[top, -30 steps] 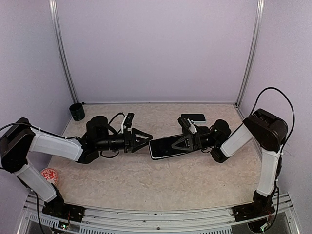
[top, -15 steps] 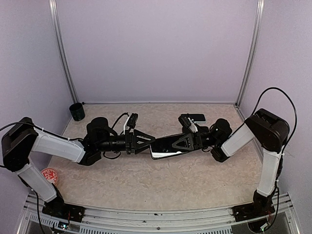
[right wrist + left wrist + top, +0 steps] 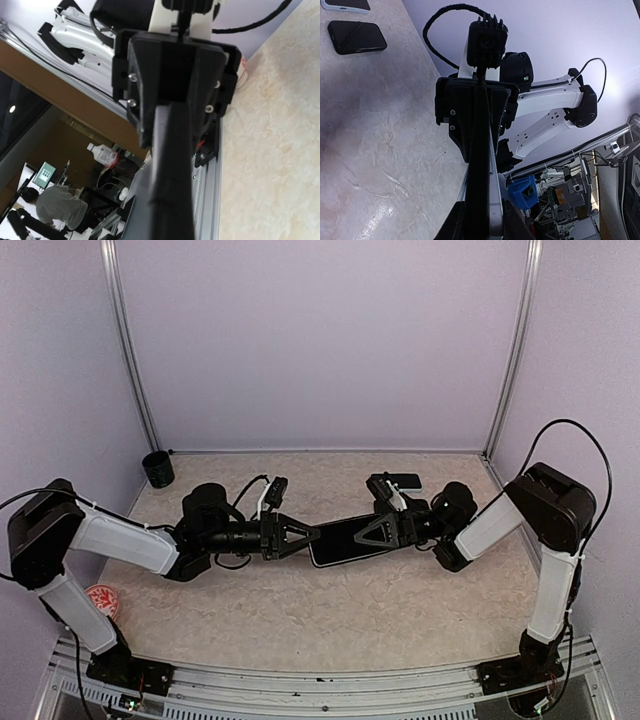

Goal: Put the phone into the phone case
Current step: Press the phone against the phone case.

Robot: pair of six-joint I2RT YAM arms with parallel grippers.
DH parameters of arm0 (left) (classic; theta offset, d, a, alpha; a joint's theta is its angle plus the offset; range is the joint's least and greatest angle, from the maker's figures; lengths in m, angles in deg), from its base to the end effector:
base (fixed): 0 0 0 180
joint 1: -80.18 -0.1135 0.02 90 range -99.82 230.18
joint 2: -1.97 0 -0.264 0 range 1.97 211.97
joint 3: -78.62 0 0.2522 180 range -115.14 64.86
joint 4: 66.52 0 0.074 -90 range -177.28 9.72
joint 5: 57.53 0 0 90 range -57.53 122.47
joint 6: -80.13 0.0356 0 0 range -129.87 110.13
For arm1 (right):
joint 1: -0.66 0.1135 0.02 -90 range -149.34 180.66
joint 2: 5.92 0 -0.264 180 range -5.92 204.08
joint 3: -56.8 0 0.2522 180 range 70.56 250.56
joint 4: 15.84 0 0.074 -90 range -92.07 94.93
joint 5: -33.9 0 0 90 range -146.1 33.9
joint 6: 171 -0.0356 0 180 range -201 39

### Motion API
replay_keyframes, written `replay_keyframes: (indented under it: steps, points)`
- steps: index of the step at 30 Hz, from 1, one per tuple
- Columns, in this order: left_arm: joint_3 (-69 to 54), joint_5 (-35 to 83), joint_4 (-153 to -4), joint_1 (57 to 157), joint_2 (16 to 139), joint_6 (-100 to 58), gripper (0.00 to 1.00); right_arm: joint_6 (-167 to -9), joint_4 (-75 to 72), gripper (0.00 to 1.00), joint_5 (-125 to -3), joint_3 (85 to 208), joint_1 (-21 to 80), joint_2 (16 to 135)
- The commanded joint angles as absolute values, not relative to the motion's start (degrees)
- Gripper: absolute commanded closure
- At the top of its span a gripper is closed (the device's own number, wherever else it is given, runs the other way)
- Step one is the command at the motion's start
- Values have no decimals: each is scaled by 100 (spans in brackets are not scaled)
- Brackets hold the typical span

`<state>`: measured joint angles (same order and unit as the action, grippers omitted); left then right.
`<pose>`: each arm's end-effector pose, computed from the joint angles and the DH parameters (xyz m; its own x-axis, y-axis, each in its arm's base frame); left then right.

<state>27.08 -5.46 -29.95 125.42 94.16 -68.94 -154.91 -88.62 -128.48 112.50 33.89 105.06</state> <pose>0.2121 -0.2449 0.2058 -0.8765 -0.0770 -0.4752 0.4668 0.1050 -0.8781 0.2650 0.2142 0.1782 -0.8202 -0.1897 -0.5397 -0.4984 -0.2262 0.8369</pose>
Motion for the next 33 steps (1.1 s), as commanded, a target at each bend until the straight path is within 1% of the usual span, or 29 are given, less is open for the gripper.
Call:
replay_keyframes:
  steps: [1, 6, 9, 14, 15, 17, 19, 22, 24, 33]
  points:
    - [2566, -636, -2800, 12621, 9528, -6906, 83, -15307, -8992, 83, -12843, 11275, 3362, 10352]
    - [2545, -550, -2864, 12611, 9524, -6899, 95, -15143, -8755, 82, -12861, 11301, 3362, 10304]
    - [2486, -401, -3179, 12615, 9498, -6763, 100, -14952, -8500, 82, -12852, 11310, 3362, 10240]
    - [2450, -115, -3644, 12599, 9414, -6567, 100, -14486, -7919, 82, -12777, 11311, 3362, 10071]
    - [2458, -133, -3619, 12597, 9416, -6562, 98, -14369, -7777, 82, -12749, 11310, 3359, 10023]
    - [2465, -155, -3580, 12597, 9409, -6573, 82, -14187, -7589, 83, -12687, 11302, 3360, 9941]
    - [2477, -185, -3524, 12597, 9400, -6590, 70, -14108, -7535, 83, -12641, 11293, 3361, 9876]
    - [2502, -237, -3447, 12597, 9401, -6612, 60, -14098, -7549, 83, -12579, 11295, 3355, 9789]
    - [2534, -278, -3360, 12597, 9404, -6636, 56, -14114, -7588, 83, -12531, 11297, 3345, 9727]
    - [2601, -441, -3066, 12674, 9459, -6691, 53, -14125, -7618, 84, -12193, 11267, 3288, 9557]
